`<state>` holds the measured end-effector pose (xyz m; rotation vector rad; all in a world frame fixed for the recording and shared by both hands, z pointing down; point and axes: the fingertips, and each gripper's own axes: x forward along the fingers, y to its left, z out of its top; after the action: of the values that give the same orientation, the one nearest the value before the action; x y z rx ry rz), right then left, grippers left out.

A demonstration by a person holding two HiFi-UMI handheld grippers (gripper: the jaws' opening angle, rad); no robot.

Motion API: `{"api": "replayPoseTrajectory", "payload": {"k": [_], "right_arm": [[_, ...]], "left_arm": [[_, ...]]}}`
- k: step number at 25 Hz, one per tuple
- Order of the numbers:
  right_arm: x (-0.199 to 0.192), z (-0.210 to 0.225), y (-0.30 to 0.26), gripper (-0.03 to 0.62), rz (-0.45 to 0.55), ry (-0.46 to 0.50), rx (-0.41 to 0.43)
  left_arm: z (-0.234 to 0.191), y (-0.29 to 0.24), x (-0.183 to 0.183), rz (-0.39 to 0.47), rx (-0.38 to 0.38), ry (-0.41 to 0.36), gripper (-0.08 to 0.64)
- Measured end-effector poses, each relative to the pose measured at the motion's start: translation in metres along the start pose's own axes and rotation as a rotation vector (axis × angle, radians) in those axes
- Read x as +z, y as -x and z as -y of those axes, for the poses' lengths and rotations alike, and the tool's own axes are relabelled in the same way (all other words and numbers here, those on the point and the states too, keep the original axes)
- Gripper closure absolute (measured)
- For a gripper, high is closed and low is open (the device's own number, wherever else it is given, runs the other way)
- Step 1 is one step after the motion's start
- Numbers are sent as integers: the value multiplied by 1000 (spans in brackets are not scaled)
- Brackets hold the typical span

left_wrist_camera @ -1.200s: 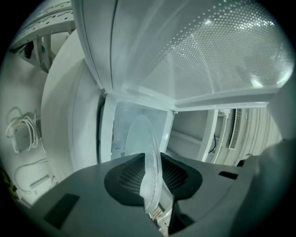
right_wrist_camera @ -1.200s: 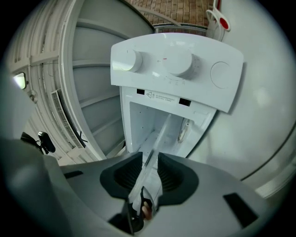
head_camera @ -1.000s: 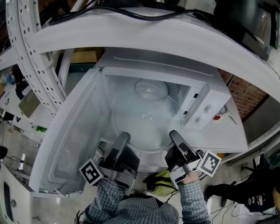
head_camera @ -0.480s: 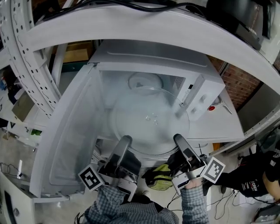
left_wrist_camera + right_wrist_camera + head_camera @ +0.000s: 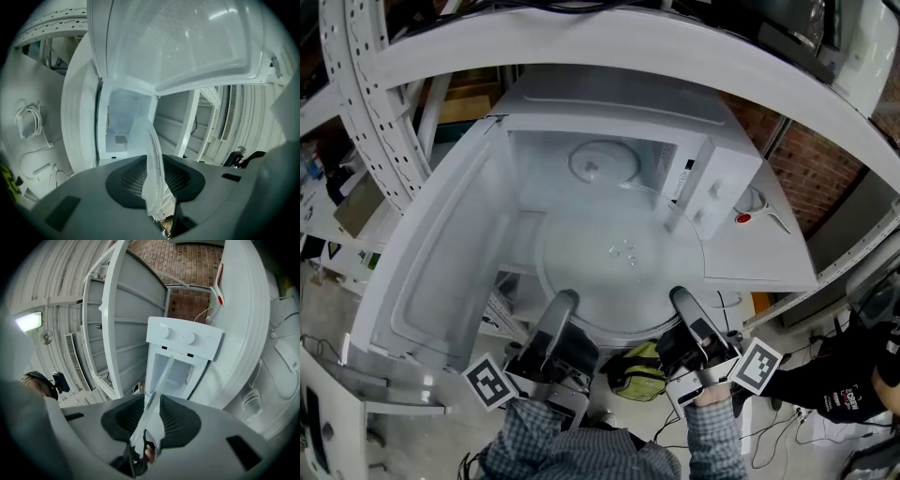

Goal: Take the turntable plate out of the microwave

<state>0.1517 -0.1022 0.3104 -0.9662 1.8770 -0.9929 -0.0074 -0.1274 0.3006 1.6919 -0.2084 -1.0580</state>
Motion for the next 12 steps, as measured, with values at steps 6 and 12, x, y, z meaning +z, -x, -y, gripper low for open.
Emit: {"api": "replayPoseTrajectory", "payload": {"k": [6, 12], "right_arm": [[-6, -14, 30, 491, -61, -11, 37], [-8, -27, 58, 491, -75, -21, 57]], "left_arm": [[19, 23, -31, 32, -12, -55, 471], [34, 39, -60, 55, -26, -69, 469]]}}
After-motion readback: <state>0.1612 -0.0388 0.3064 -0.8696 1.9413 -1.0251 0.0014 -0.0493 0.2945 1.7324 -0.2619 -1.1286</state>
